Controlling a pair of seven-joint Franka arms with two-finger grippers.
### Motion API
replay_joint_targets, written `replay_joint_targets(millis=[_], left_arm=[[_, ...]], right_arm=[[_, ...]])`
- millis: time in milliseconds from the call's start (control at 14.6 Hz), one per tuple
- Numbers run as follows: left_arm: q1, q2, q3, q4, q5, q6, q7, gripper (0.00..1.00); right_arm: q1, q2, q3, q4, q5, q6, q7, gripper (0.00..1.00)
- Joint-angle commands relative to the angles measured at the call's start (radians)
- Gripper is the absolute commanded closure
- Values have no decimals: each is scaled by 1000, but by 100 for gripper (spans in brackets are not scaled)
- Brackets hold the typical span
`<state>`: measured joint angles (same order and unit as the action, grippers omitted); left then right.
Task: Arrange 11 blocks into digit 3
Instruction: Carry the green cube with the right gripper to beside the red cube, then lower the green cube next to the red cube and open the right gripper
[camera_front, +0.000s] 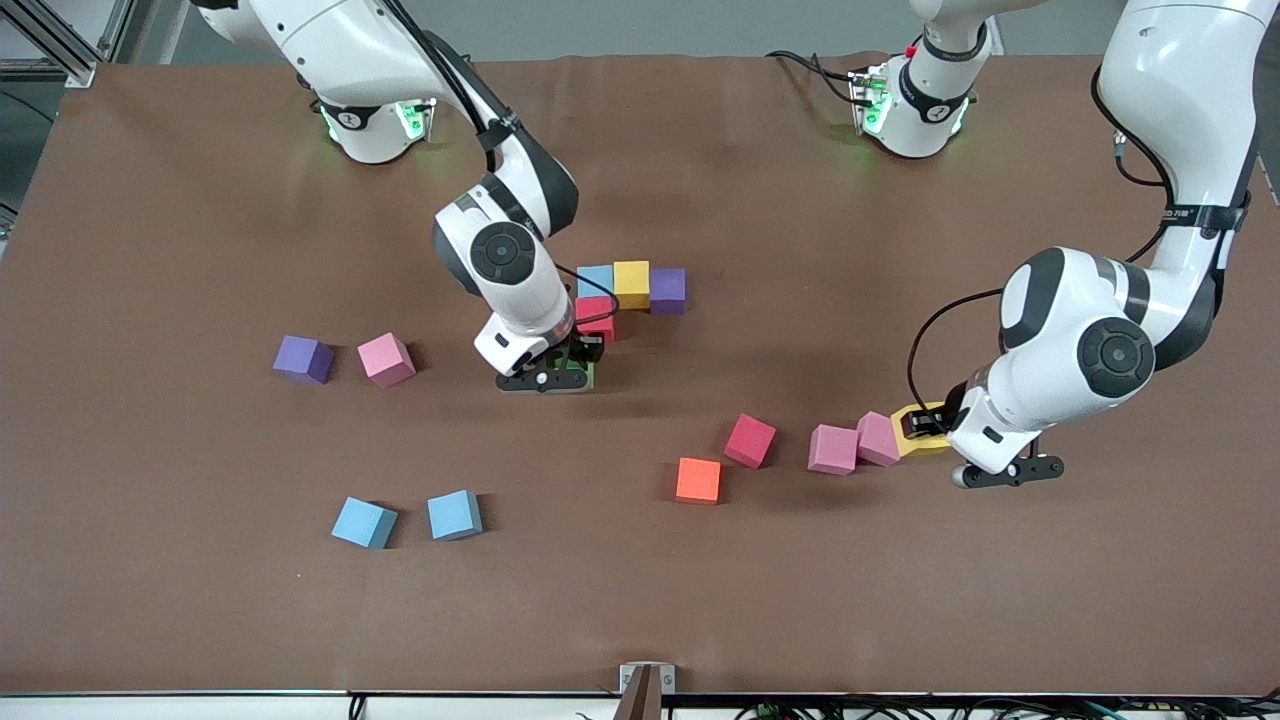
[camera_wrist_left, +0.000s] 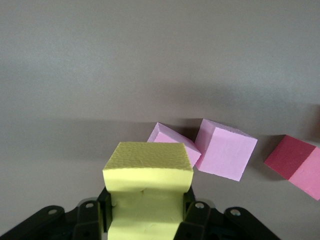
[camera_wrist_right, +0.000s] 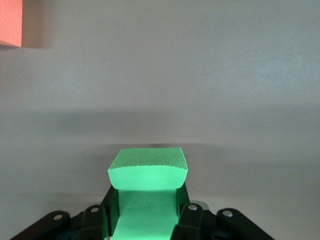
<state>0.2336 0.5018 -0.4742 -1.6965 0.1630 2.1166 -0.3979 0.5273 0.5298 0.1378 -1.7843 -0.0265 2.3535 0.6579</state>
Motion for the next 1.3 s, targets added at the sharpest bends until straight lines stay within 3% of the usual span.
replay_joint_targets(millis=[0, 1236], left_arm=[[-4, 14, -1, 26, 20, -21, -2, 58], [-2, 17, -1, 26, 20, -21, -2, 58]], right_arm=[[14, 16, -4, 22, -20, -11, 29, 99], [82, 75, -14, 29, -64, 1, 146, 99]])
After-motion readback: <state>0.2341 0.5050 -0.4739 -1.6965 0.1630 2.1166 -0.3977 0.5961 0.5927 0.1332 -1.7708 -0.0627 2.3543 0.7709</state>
